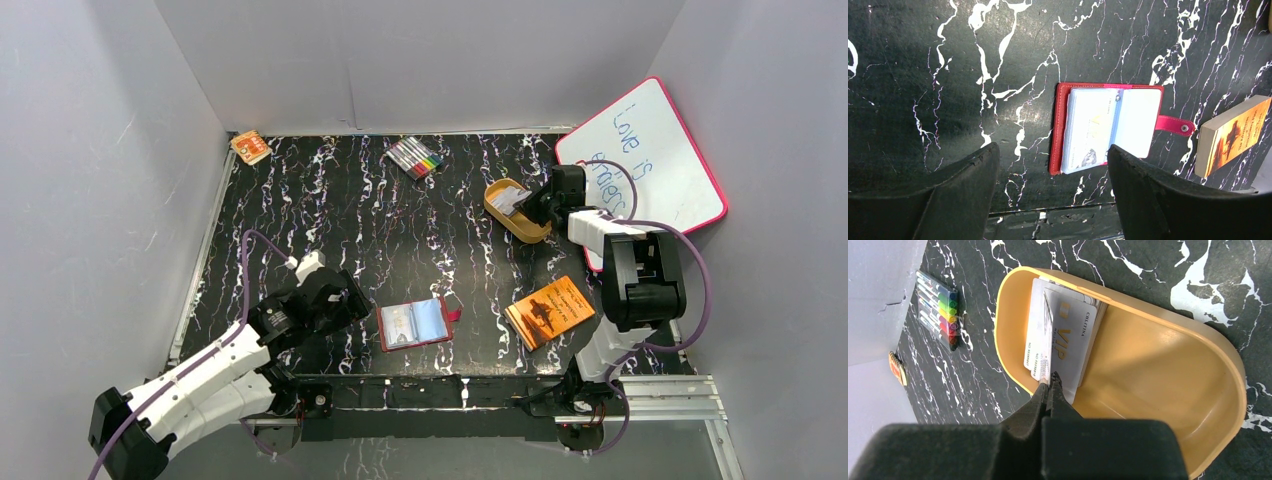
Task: Put the credit cards into the card holder
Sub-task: Pick up the credit card from the storage box.
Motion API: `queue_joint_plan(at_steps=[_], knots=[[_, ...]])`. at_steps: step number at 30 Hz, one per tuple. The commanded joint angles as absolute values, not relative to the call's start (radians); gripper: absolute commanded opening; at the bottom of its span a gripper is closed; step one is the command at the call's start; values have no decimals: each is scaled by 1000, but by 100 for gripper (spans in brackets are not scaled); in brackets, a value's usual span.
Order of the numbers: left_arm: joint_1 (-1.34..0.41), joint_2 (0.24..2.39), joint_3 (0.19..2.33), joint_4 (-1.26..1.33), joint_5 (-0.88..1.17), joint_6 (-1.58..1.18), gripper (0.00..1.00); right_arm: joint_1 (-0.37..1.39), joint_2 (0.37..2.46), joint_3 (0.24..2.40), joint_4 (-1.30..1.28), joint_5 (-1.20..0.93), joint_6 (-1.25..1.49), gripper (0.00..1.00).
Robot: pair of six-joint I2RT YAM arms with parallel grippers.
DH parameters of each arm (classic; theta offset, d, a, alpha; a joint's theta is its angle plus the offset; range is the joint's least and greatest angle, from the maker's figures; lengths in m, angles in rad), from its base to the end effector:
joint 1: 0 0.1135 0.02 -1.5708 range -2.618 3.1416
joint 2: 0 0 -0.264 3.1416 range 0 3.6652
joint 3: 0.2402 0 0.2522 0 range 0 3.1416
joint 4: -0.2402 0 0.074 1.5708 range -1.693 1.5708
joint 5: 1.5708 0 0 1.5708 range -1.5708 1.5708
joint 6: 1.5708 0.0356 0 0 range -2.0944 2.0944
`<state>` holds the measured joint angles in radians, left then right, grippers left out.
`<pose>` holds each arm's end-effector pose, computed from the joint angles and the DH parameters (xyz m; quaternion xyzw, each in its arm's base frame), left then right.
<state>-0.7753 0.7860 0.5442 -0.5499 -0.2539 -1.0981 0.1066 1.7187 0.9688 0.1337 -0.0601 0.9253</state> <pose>0.1218 -0.1069 0.2227 -0.1949 0.8980 -0.2341 0.3175 0.3661 0.0413 0.1883 0.3407 0.8200 0.2497 0.3862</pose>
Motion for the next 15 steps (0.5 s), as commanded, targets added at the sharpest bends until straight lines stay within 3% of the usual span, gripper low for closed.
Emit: queue_joint_plan(at_steps=[1, 15], knots=[[-776, 763, 531, -556, -271, -1083, 75, 106, 1692, 1010, 93, -34, 933, 0], [-776, 753, 577, -595, -319, -1061, 75, 70, 1461, 1082, -115, -81, 1056, 0]])
